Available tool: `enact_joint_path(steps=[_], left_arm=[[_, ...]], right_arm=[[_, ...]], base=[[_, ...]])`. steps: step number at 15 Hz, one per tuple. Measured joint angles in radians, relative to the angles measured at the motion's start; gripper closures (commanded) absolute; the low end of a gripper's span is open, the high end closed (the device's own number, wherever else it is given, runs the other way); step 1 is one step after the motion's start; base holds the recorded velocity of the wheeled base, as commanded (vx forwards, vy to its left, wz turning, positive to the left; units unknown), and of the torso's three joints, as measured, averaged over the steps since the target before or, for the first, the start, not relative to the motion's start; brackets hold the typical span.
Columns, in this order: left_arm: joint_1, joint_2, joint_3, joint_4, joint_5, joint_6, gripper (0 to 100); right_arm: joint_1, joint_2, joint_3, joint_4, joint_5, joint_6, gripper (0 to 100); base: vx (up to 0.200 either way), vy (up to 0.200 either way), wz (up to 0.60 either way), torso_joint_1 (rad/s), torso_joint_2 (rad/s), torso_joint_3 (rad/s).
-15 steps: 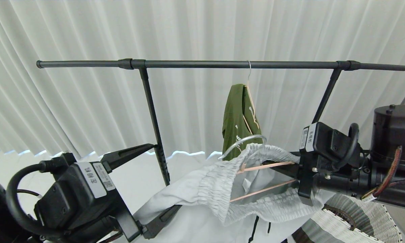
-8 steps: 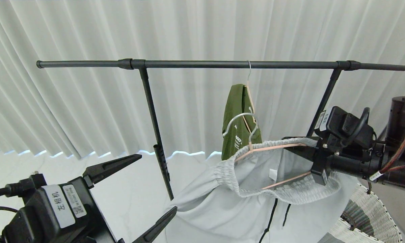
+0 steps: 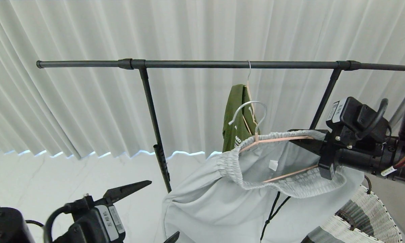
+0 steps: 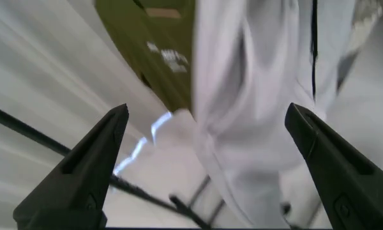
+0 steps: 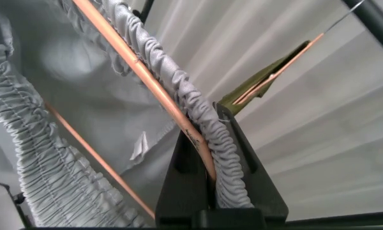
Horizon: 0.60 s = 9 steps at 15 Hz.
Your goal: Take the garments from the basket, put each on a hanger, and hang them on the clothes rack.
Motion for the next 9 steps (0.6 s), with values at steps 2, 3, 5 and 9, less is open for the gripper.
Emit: enact_joint_path(steps=[2, 3, 5, 9], left_arm=[[0.063, 0.066, 0.040, 0.000, 0.001, -0.002, 0], [0.094, 0.097, 0.051, -0.001, 0.000, -0.004, 0], [0.148, 0.150, 0.056, -0.003, -0.005, -0.016, 0], [0.169, 0.197, 0.034, -0.004, -0.009, -0.083, 100]], right_arm=[[0.000, -0.011, -0.002, 0.000, 0.001, 0.001, 100], [0.000, -0.015, -0.002, 0.000, 0.002, 0.004, 100], [0.011, -0.021, -0.002, 0.000, 0.003, 0.026, 100], [0.035, -0.028, -0.002, -0.008, 0.003, 0.046, 100]], base=[[0.000, 0.000, 0.00, 0.000, 0.00, 0.000], [0.000, 0.000, 0.00, 0.000, 0.00, 0.000], [0.000, 0.000, 0.00, 0.000, 0.00, 0.000], [0.000, 0.000, 0.00, 0.000, 0.00, 0.000]])
